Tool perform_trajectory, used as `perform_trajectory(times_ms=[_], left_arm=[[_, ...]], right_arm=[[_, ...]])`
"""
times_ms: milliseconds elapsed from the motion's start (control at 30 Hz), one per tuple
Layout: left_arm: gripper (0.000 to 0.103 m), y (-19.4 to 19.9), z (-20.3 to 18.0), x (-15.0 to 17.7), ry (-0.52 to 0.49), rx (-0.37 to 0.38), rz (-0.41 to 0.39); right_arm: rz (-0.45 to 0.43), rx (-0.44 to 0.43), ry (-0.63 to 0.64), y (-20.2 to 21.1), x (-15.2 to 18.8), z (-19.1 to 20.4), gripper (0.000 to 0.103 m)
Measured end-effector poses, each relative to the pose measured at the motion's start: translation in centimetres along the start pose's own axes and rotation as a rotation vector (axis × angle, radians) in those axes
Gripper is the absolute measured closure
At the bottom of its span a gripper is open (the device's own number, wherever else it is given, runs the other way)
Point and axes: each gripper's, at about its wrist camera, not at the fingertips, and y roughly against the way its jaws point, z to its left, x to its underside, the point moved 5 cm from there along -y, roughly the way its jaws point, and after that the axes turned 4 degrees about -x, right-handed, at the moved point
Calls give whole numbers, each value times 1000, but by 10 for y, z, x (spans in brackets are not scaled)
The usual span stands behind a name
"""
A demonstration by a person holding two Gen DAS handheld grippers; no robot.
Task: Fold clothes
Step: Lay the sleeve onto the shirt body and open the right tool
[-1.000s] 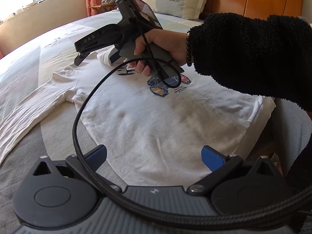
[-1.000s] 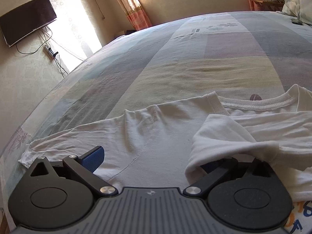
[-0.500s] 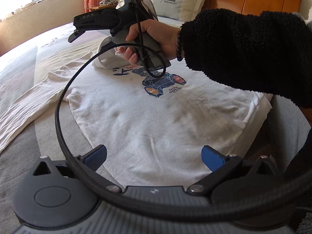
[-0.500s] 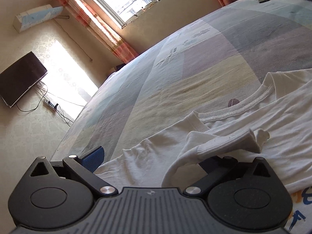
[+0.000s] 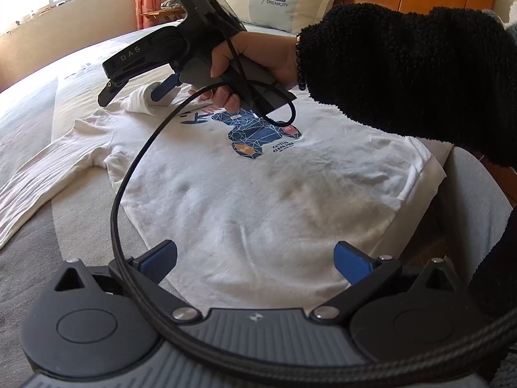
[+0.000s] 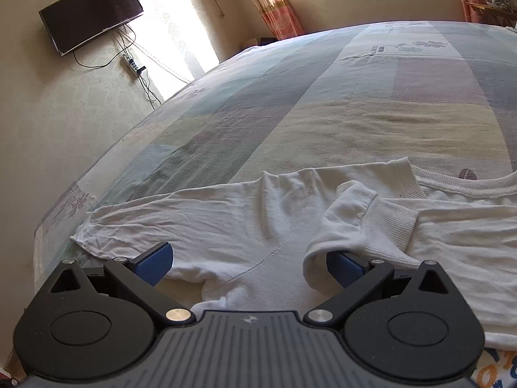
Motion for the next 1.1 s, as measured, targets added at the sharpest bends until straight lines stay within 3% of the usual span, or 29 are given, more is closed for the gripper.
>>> perform_trajectory(times_ms=[167,333,433,500,700,767,967,1100], left_arm=[[1,1,-3,-1,2,12,-2],[1,0,-2,1,5,12,3],[1,0,-2,3,7,11,6],[1,-1,-3,3,5,16,5],[1,-1,-5,1,3,21,1],[1,-1,-4,1,5,21,2],[1,-1,-3,0,8,19,7],[1,0,-7,-3,-3,21,3]], right_arm=[[-34,21,-104,-6,-8,-14,0],[39,-67,-27,-27,0,15,0],[126,-24,91,-35,10,27,0],[125,11,94,-32,12,22,0],[-1,162,-137,-26,-1,-13,0],[-57,134,-145,-27,-6,-10,0],[-25,-75,77,-32,-1,37,0],[-10,-25,156,-17,-1,38,0]])
